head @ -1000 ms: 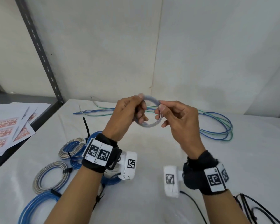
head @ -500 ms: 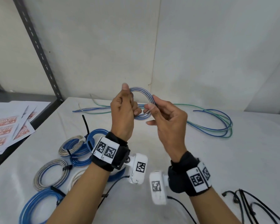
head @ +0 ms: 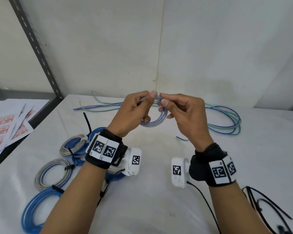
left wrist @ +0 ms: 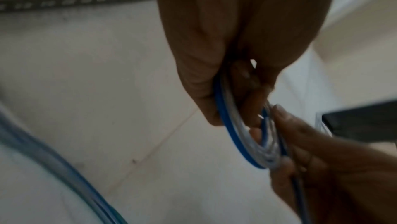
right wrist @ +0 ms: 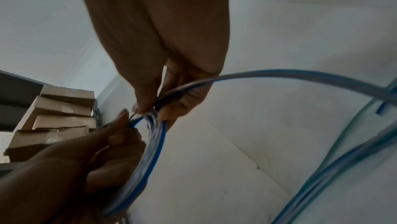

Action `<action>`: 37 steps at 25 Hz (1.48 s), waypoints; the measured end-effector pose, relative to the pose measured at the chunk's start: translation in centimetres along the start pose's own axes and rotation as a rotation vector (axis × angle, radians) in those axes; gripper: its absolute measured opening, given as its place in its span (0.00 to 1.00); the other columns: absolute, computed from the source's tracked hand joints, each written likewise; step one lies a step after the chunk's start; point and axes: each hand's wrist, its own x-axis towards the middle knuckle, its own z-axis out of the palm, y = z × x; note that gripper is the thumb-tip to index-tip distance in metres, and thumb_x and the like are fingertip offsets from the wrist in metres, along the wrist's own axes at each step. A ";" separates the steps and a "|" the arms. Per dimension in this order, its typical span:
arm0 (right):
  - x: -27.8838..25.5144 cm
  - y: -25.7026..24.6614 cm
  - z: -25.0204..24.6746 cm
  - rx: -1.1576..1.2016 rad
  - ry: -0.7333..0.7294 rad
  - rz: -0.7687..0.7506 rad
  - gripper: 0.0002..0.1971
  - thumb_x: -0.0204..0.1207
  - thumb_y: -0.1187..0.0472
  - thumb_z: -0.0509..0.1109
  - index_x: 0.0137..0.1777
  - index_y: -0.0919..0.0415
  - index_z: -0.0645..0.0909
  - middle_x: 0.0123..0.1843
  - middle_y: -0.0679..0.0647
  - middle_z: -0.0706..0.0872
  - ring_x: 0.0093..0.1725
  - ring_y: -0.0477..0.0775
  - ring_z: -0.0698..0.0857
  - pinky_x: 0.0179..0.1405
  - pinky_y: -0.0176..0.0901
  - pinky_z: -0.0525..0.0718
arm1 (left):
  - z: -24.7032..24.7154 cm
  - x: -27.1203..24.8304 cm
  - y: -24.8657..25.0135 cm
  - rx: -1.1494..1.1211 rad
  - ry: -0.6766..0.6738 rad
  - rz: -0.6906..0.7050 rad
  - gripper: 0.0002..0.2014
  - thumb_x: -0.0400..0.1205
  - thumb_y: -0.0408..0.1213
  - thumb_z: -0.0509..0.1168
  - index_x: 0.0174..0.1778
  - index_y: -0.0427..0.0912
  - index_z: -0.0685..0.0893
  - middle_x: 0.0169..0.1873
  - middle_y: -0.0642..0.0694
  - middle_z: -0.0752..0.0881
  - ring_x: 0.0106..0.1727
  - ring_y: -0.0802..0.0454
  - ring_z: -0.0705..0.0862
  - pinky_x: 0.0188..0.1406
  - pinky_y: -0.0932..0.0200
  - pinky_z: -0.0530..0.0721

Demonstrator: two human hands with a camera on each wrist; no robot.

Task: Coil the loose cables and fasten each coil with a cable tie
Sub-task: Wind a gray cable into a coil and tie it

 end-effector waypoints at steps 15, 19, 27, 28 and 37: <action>-1.1 0.0 3.5 0.225 0.222 0.123 0.14 0.82 0.64 0.74 0.66 0.65 0.87 0.46 0.57 0.95 0.44 0.51 0.91 0.31 0.39 0.86 | 3.0 0.6 0.1 -0.573 0.423 0.081 0.22 0.93 0.48 0.51 0.33 0.43 0.66 0.23 0.52 0.58 0.24 0.53 0.57 0.27 0.58 0.68; 0.0 -0.1 -0.3 0.040 0.020 0.106 0.10 0.81 0.66 0.75 0.60 0.62 0.90 0.42 0.53 0.95 0.39 0.50 0.92 0.31 0.40 0.85 | -0.3 0.4 0.4 -0.177 0.141 -0.079 0.24 0.89 0.53 0.59 0.36 0.36 0.77 0.22 0.46 0.70 0.23 0.48 0.74 0.41 0.42 0.88; 0.0 -0.3 -1.5 -0.148 -0.157 0.067 0.08 0.81 0.65 0.75 0.57 0.56 0.92 0.42 0.51 0.94 0.40 0.49 0.93 0.32 0.38 0.86 | -1.1 -0.2 0.1 0.407 -0.125 0.099 0.21 0.91 0.49 0.56 0.36 0.40 0.75 0.26 0.54 0.74 0.24 0.52 0.82 0.33 0.40 0.86; 0.1 -0.2 -1.3 -0.101 -0.086 0.053 0.09 0.82 0.65 0.75 0.60 0.58 0.91 0.44 0.51 0.95 0.42 0.50 0.93 0.32 0.39 0.87 | -1.2 0.0 0.0 0.333 -0.043 0.126 0.20 0.91 0.48 0.56 0.36 0.40 0.74 0.26 0.54 0.71 0.23 0.54 0.78 0.31 0.41 0.85; -0.4 -0.1 2.0 0.207 0.144 0.076 0.13 0.85 0.64 0.70 0.67 0.62 0.86 0.44 0.55 0.94 0.42 0.55 0.92 0.30 0.40 0.87 | 0.3 0.6 0.3 -0.299 0.187 0.040 0.19 0.94 0.45 0.52 0.41 0.38 0.73 0.26 0.49 0.60 0.24 0.53 0.61 0.29 0.57 0.77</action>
